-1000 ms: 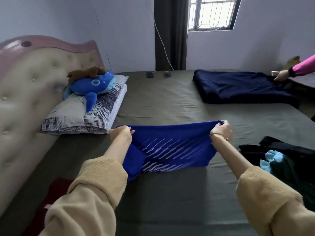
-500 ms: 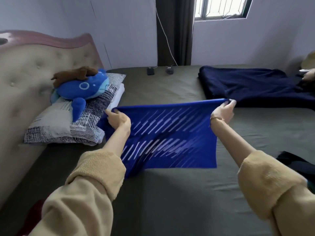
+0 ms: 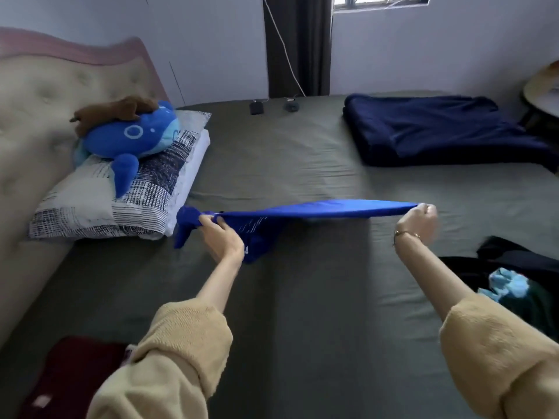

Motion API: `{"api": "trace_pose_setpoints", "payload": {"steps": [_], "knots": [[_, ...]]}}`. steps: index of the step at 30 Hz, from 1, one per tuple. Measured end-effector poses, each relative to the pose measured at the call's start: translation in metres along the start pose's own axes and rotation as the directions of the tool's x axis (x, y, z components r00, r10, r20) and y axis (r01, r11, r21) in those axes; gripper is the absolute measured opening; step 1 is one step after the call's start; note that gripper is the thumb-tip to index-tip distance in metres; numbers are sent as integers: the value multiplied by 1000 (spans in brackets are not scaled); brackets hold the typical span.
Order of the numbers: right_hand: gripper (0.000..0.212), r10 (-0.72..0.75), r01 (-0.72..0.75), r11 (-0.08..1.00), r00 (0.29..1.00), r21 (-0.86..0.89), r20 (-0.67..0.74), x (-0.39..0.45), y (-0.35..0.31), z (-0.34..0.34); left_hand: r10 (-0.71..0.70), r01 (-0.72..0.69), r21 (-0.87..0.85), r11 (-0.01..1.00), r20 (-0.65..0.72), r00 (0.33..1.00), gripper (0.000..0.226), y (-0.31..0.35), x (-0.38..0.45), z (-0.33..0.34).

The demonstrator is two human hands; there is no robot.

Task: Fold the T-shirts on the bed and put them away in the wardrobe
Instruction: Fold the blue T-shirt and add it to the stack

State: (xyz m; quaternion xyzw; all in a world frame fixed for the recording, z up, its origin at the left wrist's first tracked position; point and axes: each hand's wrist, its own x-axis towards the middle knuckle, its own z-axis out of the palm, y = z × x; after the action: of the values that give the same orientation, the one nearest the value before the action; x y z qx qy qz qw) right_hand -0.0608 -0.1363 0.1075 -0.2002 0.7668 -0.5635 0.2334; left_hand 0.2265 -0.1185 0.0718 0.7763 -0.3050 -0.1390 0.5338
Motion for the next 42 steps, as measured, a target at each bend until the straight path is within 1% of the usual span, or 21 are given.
{"api": "trace_pose_setpoints", "payload": {"steps": [2, 5, 7, 9, 11, 13, 16, 20, 22, 25, 26, 28, 30, 32, 34, 35, 36, 37, 39, 40, 42], "knots": [[35, 83, -78, 991, 996, -111, 38, -7, 38, -17, -83, 77, 144, 987, 37, 996, 21, -35, -24, -7], [36, 202, -197, 965, 979, -173, 12, -17, 92, -33, -249, 195, 348, 917, 117, 961, 21, -90, -51, -16], [31, 244, -226, 932, 969, -283, 32, -23, 132, -43, -337, 217, 486, 847, 173, 926, 23, -132, -69, -23], [32, 274, -226, 890, 959, -396, 68, -29, 168, -57, -397, 203, 612, 765, 199, 896, 27, -168, -89, -34], [35, 314, -243, 849, 946, -470, 78, -37, 203, -72, -424, 152, 718, 679, 214, 880, 28, -198, -108, -44], [35, 358, -268, 807, 931, -527, 75, -46, 230, -87, -459, 124, 782, 610, 222, 860, 34, -218, -124, -53], [37, 393, -264, 742, 916, -616, 82, -59, 263, -112, -564, 100, 870, 483, 222, 796, 47, -237, -148, -66], [30, 413, -303, 666, 911, -682, -2, -68, 284, -137, -663, -1, 942, 337, 237, 710, 57, -247, -173, -79], [31, 419, -316, 633, 907, -706, -30, -75, 288, -148, -666, -105, 960, 259, 256, 700, 57, -247, -185, -83], [32, 394, -264, 563, 919, -783, -27, -82, 292, -158, -677, -237, 960, 152, 276, 683, 56, -245, -192, -86], [32, 382, -229, 538, 924, -812, -7, -85, 292, -162, -685, -282, 950, 130, 292, 668, 52, -244, -194, -86], [39, 366, -140, 478, 929, -867, 52, -85, 295, -163, -693, -383, 919, 96, 337, 637, 45, -241, -195, -86], [48, 348, -67, 411, 933, -909, 88, -88, 298, -162, -682, -429, 900, 77, 361, 636, 45, -237, -194, -87], [49, 280, 6, 295, 956, -956, 93, -95, 301, -158, -629, -433, 898, 82, 384, 676, 49, -233, -191, -89], [42, 157, 128, 108, 977, -986, 144, -103, 303, -153, -557, -395, 909, 129, 396, 730, 46, -234, -184, -94], [39, 103, 195, 42, 975, -980, 199, -107, 305, -148, -528, -361, 919, 158, 388, 756, 44, -234, -180, -97], [37, 94, 263, 18, 960, -965, 264, -113, 306, -140, -503, -314, 929, 196, 370, 781, 42, -235, -174, -102], [33, 139, 329, 39, 933, -944, 331, -118, 308, -135, -478, -271, 933, 235, 354, 804, 40, -237, -169, -105], [25, 253, 433, 190, 846, -881, 470, -134, 311, -113, -416, -194, 927, 321, 322, 851, 38, -244, -154, -114], [23, 301, 454, 270, 798, -849, 522, -145, 310, -103, -392, -162, 917, 365, 309, 867, 39, -246, -148, -117], [19, 343, 492, 386, 709, -780, 617, -171, 306, -79, -377, -75, 884, 461, 272, 885, 42, -256, -132, -123]]}}
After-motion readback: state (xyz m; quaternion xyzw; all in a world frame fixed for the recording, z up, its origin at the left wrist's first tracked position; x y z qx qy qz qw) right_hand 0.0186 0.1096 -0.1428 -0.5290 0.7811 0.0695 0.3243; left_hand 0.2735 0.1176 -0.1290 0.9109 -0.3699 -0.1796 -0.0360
